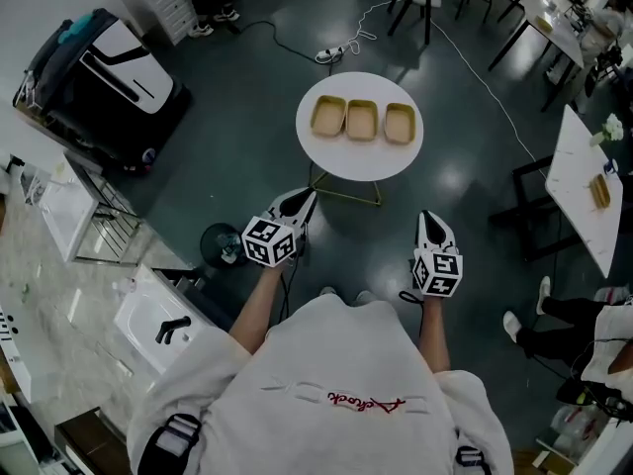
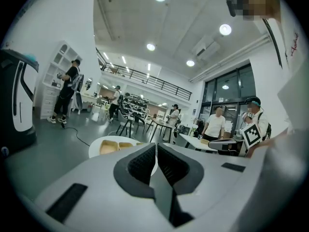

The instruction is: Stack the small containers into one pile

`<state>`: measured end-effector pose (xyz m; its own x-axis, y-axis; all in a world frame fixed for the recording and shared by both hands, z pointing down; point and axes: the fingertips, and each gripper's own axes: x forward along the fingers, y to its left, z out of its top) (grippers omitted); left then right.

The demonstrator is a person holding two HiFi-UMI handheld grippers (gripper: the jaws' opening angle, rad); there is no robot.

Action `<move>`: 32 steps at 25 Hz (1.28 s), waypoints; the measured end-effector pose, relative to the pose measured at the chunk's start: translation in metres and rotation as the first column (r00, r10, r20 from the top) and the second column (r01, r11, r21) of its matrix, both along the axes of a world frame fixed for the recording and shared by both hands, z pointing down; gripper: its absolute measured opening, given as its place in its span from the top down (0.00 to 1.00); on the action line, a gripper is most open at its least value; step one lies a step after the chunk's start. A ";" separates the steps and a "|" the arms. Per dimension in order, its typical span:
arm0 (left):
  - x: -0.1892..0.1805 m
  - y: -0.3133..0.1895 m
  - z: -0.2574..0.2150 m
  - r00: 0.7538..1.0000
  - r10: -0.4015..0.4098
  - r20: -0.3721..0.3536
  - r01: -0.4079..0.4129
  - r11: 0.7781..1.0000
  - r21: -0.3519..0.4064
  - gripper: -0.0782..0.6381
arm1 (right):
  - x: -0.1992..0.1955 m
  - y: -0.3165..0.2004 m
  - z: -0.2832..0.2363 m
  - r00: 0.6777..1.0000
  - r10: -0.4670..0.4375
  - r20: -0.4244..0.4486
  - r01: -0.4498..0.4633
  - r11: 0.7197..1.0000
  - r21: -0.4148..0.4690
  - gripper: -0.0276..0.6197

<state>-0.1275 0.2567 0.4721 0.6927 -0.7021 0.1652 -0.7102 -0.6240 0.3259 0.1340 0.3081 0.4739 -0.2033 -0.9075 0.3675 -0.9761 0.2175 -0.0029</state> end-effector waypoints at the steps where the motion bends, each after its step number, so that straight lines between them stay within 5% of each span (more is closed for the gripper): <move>1: 0.001 0.000 0.001 1.000 0.004 0.000 -0.004 1.000 -0.002 0.86 | -0.001 0.001 0.002 1.000 0.000 0.000 0.000 1.000 -0.003 0.93; 32: -0.004 -0.034 0.012 1.000 0.003 0.000 -0.003 1.000 -0.008 0.86 | -0.011 -0.034 0.028 0.999 -0.029 0.035 0.030 0.999 -0.045 0.93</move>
<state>-0.1313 0.2226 0.4843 0.6947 -0.6988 0.1706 -0.7084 -0.6236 0.3307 0.1226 0.2737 0.5015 -0.2432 -0.8835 0.4005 -0.9683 0.2451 -0.0472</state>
